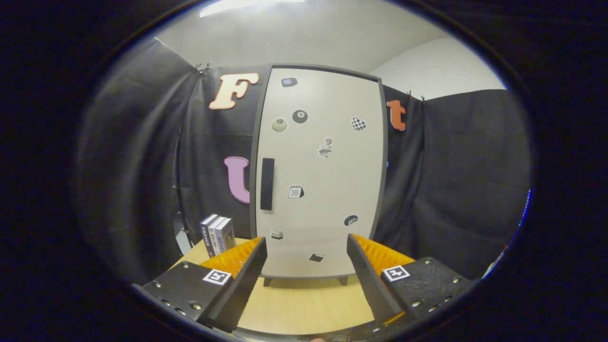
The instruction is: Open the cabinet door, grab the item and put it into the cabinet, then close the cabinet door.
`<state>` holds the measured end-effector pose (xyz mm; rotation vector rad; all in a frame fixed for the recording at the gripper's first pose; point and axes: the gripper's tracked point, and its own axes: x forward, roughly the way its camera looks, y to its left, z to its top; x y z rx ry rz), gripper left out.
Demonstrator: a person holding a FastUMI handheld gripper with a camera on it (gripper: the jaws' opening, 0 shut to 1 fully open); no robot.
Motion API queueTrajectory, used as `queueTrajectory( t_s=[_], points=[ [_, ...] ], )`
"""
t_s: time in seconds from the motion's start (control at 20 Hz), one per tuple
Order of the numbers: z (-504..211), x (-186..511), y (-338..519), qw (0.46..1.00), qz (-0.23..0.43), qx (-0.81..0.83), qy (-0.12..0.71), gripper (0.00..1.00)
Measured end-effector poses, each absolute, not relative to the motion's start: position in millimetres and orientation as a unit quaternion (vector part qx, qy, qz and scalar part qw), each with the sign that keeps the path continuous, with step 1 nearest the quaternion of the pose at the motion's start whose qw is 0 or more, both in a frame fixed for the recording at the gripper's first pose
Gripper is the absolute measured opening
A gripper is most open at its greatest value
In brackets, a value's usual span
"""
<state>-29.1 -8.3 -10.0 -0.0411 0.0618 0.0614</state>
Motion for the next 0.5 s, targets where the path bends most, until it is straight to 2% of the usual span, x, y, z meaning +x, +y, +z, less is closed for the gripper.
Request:
queueTrajectory(
  t_s=[0.5],
  points=[
    [-3.1, -38.5, -17.0, 1.000, 0.016, 0.002, 0.017, 1.00]
  ],
)
